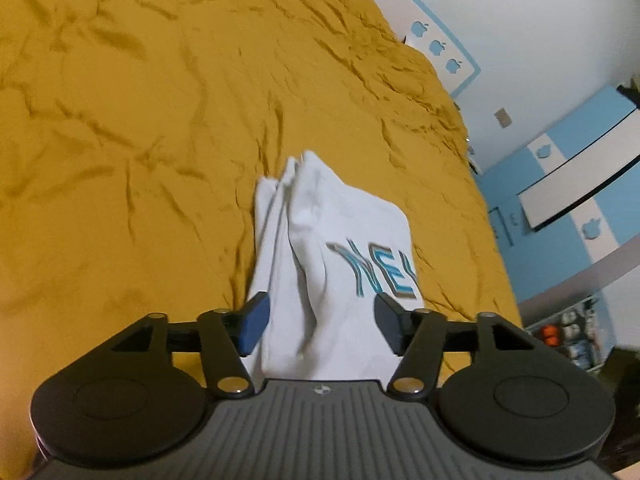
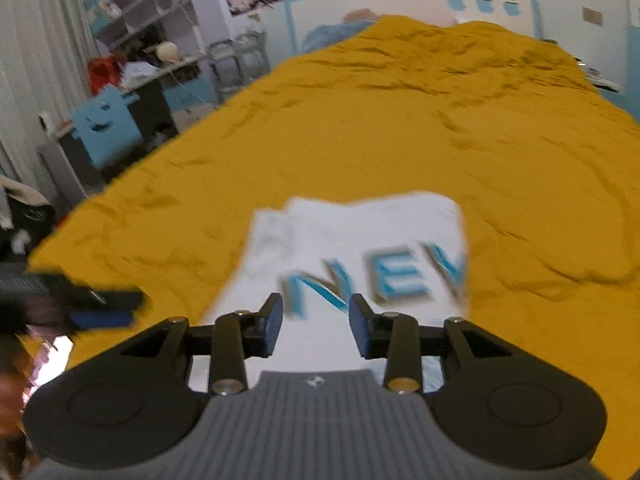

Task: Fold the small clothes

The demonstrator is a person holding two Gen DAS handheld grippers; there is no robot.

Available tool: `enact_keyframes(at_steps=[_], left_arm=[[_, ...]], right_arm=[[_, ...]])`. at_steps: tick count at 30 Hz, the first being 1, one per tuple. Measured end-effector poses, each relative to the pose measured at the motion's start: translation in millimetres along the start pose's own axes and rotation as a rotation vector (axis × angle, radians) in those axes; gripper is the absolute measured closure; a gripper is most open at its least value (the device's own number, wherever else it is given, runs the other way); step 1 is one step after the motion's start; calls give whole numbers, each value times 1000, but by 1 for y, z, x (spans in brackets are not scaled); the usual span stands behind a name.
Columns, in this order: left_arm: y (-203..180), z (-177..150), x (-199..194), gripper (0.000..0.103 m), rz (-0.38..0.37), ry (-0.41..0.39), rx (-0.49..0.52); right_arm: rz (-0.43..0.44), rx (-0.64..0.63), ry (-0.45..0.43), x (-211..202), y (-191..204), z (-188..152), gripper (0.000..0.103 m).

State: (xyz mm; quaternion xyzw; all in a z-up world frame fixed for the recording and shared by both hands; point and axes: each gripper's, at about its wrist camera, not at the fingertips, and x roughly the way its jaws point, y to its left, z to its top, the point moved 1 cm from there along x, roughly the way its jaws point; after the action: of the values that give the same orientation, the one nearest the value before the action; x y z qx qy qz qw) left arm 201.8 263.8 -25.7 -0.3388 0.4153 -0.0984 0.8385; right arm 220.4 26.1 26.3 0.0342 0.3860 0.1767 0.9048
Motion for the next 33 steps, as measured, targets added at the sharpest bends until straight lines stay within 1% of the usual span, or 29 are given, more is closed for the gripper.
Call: enact_keyframes(at_steps=[2, 6, 7, 9, 10, 11, 12, 13, 14, 15, 16, 17, 18, 20, 22, 24, 26, 27, 28, 29, 31, 32, 33], left_arm=[[4, -8, 5, 26, -14, 28, -23], [14, -23, 22, 25, 5, 81, -88], [17, -26, 27, 25, -5, 98, -112], [23, -30, 37, 25, -52, 126, -147], [26, -32, 44, 25, -75, 145, -165], [28, -35, 50, 25, -74, 154, -183], [30, -36, 55, 28, -63, 157, -197], [32, -36, 60, 31, -59, 154, -200], [32, -37, 63, 42, -56, 143, -201], [32, -37, 63, 57, -53, 127, -207], [30, -35, 64, 64, -56, 120, -207], [27, -33, 62, 78, -76, 108, -200], [23, -30, 58, 84, -92, 88, -184], [6, -22, 47, 87, -101, 27, -110], [-15, -15, 37, 87, -111, -15, -41], [-28, -10, 30, 88, -96, -33, 6], [-34, -5, 25, 89, -94, -44, 29], [-35, -2, 24, 89, -88, -48, 37], [-34, -1, 23, 89, -71, -44, 40], [-31, 1, 23, 89, -54, -33, 36], [-20, -3, 24, 90, -27, -3, 12], [-14, -4, 26, 90, -9, 8, 2], [-7, -7, 28, 90, 6, 20, -3]], right_arm=[[-45, -7, 22, -4, -15, -18, 67], [-87, 1, 57, -9, -36, -49, 65], [-86, 4, 60, -10, -40, -54, 64], [-85, -7, 61, -13, -43, -60, 59], [-83, -24, 57, -14, -42, -63, 55], [-82, -42, 53, -15, -42, -65, 51], [-82, -72, 48, -16, -40, -68, 48], [-82, -100, 47, -16, -37, -70, 43], [-83, -124, 48, -16, -37, -75, 38], [-88, -153, 54, -15, -34, -78, 36], [-95, -179, 63, -13, -31, -82, 35], [-100, -199, 73, -10, -27, -85, 35], [-105, -214, 79, -8, -26, -88, 35], [-124, -223, 80, -3, -26, -92, 35], [-134, -206, 66, -1, -27, -93, 36], [-138, -177, 59, 3, -29, -92, 43], [-147, -167, 66, 7, -30, -92, 56], [-159, -169, 71, 9, -31, -92, 59], [-175, -169, 75, 10, -32, -92, 70], [-189, -163, 74, 9, -35, -92, 90], [-169, -147, 72, 3, -41, -92, 97], [-169, -172, 88, 0, -41, -92, 103], [-175, -200, 97, -1, -39, -94, 103]])
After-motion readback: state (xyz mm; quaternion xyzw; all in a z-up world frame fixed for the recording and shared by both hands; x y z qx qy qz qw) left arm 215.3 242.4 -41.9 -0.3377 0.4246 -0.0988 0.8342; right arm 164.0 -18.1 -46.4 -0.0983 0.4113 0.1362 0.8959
